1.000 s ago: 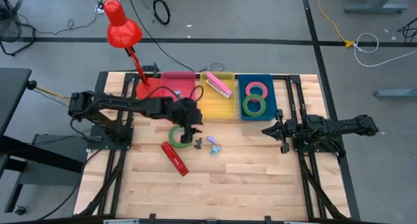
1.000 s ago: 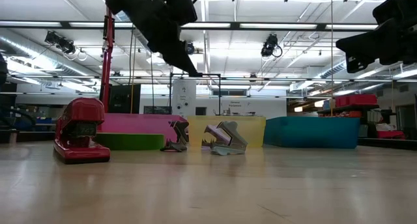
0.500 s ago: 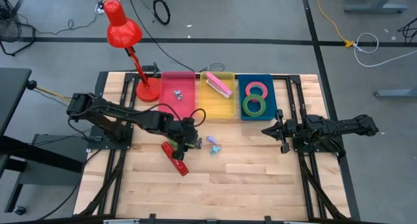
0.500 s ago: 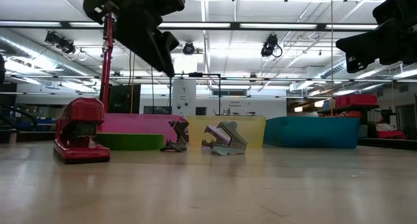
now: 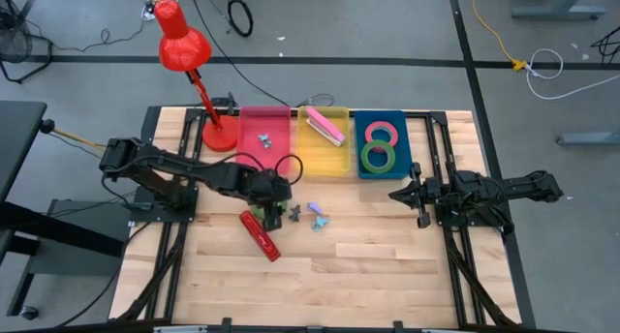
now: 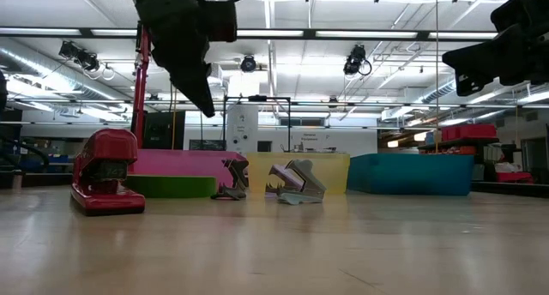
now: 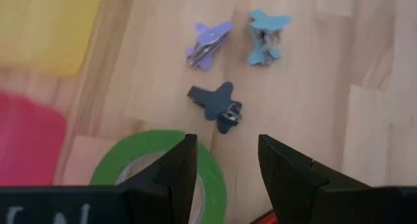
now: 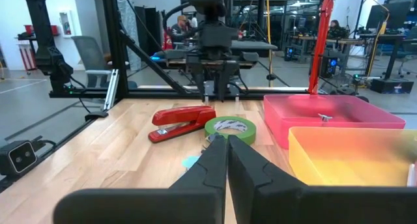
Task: Pick and place Stapler, Stapler remover, tape
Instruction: Put the red stapler into the yellow bin
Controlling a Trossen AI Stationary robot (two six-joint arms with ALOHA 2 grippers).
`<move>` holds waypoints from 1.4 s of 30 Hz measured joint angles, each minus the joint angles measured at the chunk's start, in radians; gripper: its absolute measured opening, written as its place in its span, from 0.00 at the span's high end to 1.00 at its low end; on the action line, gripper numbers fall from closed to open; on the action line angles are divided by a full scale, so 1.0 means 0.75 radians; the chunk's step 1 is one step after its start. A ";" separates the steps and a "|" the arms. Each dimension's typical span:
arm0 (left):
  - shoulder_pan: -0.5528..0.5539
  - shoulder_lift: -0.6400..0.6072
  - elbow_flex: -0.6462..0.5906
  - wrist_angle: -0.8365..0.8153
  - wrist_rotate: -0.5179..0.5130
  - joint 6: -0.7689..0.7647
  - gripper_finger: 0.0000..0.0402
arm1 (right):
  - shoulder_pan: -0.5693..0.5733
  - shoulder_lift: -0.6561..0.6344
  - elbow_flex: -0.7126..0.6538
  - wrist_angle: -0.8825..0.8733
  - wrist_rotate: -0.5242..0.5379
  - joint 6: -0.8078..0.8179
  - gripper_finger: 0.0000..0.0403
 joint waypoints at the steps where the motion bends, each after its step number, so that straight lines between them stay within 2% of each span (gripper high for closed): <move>1: 0.006 0.000 0.000 -0.005 0.002 -0.021 0.58 | 0.000 0.000 0.000 0.000 0.000 0.000 0.96; 7: 0.028 0.000 0.000 -0.037 0.002 -0.101 0.56 | 0.000 0.000 0.000 0.000 0.001 0.000 0.96; 16: 0.028 0.001 0.000 -0.046 -0.012 -0.133 0.35 | 0.000 0.000 0.000 0.000 0.001 0.000 0.96; 20: 0.028 0.001 0.000 -0.046 -0.011 -0.123 0.30 | 0.000 0.000 0.000 0.000 0.001 0.000 0.96; 39: 0.028 0.002 0.000 -0.046 -0.010 -0.118 0.29 | 0.000 0.000 0.000 0.000 0.001 0.000 0.96; 42: 0.020 0.002 0.000 -0.046 0.028 -0.066 0.29 | 0.001 0.000 0.000 0.000 0.001 0.000 0.96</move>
